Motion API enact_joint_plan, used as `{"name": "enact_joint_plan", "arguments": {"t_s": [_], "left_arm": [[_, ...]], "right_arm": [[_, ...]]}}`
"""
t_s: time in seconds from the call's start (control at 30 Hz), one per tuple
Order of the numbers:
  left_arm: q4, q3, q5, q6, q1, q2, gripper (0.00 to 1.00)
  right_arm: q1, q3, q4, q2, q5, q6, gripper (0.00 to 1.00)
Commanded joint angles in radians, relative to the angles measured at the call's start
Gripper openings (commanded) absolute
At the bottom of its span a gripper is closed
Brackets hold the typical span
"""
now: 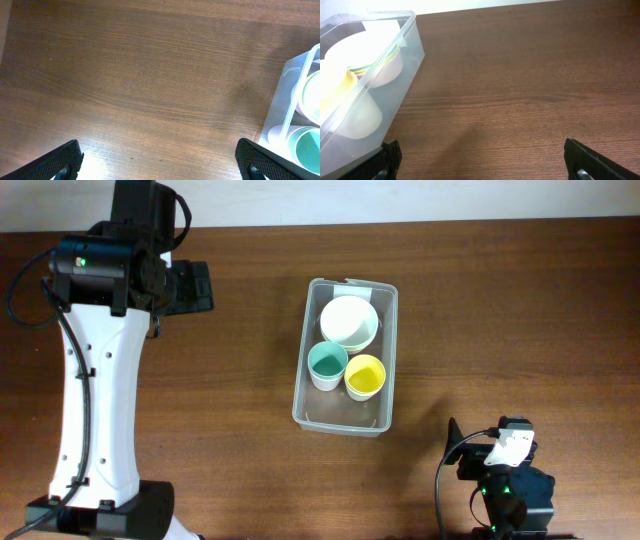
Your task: Pack container
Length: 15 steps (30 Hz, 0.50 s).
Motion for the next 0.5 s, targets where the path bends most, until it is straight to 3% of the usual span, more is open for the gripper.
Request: {"name": "enact_joint_plan", "arguments": {"t_s": [0.0, 0.4, 0.47], "left_arm": [[0.002, 0.011, -0.004, -0.006, 0.002, -0.012, 1.0], [0.002, 0.011, -0.009, -0.005, 0.002, -0.013, 1.0], [0.01, 0.011, -0.072, -0.002, 0.002, -0.032, 1.0]], "right_arm": [[0.004, -0.008, 0.003, -0.008, 0.009, -0.006, 0.99], [0.004, -0.008, 0.003, -0.008, 0.009, -0.006, 0.99], [0.004, -0.008, 0.003, -0.008, 0.009, -0.006, 0.99]]}}
